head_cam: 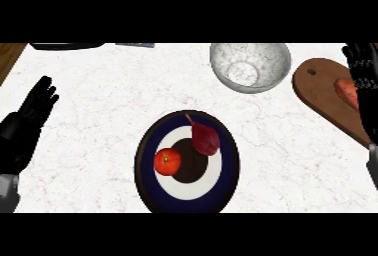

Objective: Pick the pear from the plate and place it in the bowl

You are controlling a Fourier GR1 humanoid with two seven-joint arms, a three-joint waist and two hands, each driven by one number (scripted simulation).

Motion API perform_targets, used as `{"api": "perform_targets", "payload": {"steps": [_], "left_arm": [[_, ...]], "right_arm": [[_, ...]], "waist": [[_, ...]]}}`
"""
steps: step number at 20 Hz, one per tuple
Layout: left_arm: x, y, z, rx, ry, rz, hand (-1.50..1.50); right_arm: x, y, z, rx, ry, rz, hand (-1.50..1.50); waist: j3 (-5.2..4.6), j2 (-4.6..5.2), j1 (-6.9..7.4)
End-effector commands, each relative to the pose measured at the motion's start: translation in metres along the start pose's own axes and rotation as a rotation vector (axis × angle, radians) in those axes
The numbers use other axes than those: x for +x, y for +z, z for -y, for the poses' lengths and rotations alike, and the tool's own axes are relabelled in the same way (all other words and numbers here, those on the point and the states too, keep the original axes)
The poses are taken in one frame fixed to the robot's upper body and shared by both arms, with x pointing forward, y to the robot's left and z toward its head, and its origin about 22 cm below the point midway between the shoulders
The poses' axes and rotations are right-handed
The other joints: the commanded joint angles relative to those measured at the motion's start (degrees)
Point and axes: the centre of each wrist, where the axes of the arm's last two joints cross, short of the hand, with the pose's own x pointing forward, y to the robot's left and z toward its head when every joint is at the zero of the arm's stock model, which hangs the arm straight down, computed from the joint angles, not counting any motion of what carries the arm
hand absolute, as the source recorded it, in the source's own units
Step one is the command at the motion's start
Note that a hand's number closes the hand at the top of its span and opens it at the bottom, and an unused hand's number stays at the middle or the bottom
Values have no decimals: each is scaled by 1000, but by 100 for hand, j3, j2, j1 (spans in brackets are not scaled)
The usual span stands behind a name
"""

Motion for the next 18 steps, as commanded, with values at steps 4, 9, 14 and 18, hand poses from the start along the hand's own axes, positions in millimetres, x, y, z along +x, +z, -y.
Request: {"api": "perform_targets", "payload": {"steps": [4, 9, 14, 18], "left_arm": [[29, -15, 8, 4, 56, 183, 0], [-2, -23, -2, 103, 151, 185, 0], [-1, -27, -1, 129, 173, 219, 0], [-18, -30, -4, 136, 161, 201, 0]], "right_arm": [[36, 14, -125, 632, -445, 82, -150], [86, 25, -207, 686, -365, 297, -150], [74, 69, -214, 813, -340, 417, -150], [98, 42, -176, 805, -144, 444, -150]], "waist": [[-158, 101, 847], [-160, 35, 416], [-139, -6, 216], [-143, -16, 172]]}}
